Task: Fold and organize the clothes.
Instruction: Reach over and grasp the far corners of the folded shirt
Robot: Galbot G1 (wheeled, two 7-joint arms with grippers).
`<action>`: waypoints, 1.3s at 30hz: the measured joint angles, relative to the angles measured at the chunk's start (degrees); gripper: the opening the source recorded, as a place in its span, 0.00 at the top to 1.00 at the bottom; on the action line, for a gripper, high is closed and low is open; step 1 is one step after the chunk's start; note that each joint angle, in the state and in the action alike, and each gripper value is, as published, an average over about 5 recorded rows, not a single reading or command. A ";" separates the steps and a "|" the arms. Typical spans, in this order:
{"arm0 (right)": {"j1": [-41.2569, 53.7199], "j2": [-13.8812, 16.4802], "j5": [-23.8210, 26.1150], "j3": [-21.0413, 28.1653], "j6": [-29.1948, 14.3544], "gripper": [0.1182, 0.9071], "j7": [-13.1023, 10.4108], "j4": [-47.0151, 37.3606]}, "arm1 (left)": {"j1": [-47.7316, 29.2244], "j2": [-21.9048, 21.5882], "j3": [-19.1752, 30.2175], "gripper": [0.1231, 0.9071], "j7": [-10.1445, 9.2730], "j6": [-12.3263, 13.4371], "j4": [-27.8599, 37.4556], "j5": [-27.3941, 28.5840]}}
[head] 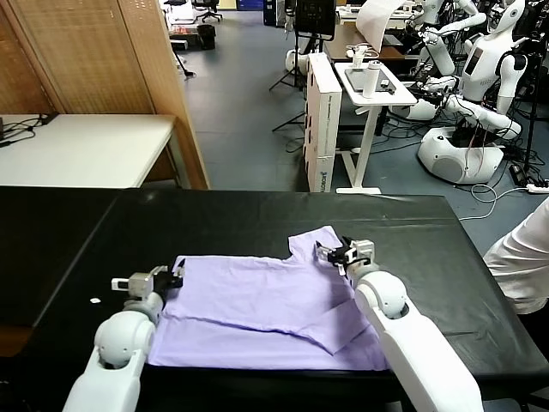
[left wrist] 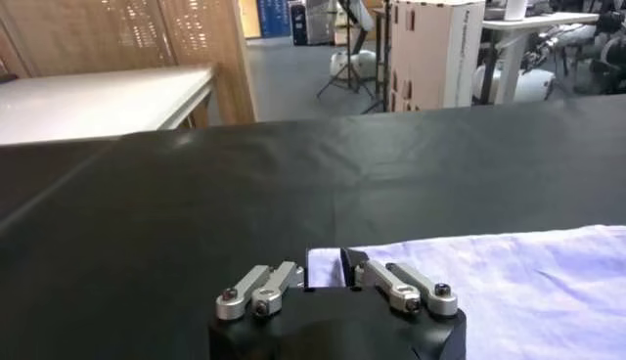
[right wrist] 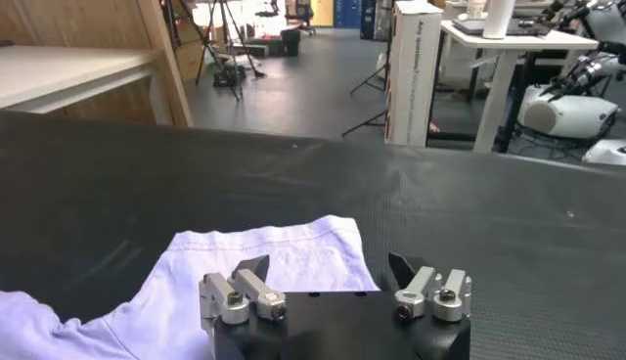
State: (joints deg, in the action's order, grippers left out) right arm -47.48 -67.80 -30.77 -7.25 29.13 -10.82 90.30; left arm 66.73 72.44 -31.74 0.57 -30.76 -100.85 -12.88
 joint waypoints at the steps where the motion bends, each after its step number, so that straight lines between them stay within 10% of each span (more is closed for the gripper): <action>1: 0.00 -0.01 -0.01 -0.01 0.00 0.00 0.00 -0.02 | -0.06 -0.02 -0.05 0.67 -0.02 -0.01 0.04 -0.04; 18: 0.15 -0.15 -0.33 0.09 0.68 0.01 -0.13 -0.51 | -0.32 0.29 0.20 0.64 -0.02 -1.49 0.54 -1.18; 26: -0.43 -0.14 -0.16 0.19 1.20 0.35 -0.35 -0.51 | -0.05 0.35 0.83 0.95 0.18 -1.63 0.14 -0.99; 35: -1.06 0.01 -0.15 -0.05 0.88 0.88 0.02 0.38 | 0.28 0.43 1.21 0.97 0.23 -1.88 -0.76 -0.99; 39: -1.82 0.18 -0.21 -0.39 -0.33 0.96 0.25 1.15 | 0.52 0.43 1.20 0.97 0.25 -1.59 -1.32 -1.04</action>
State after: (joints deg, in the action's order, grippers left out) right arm -49.30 -67.63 -30.97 -7.64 28.79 -10.57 91.46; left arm 67.25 72.87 -30.54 0.82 -32.34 -102.17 -13.92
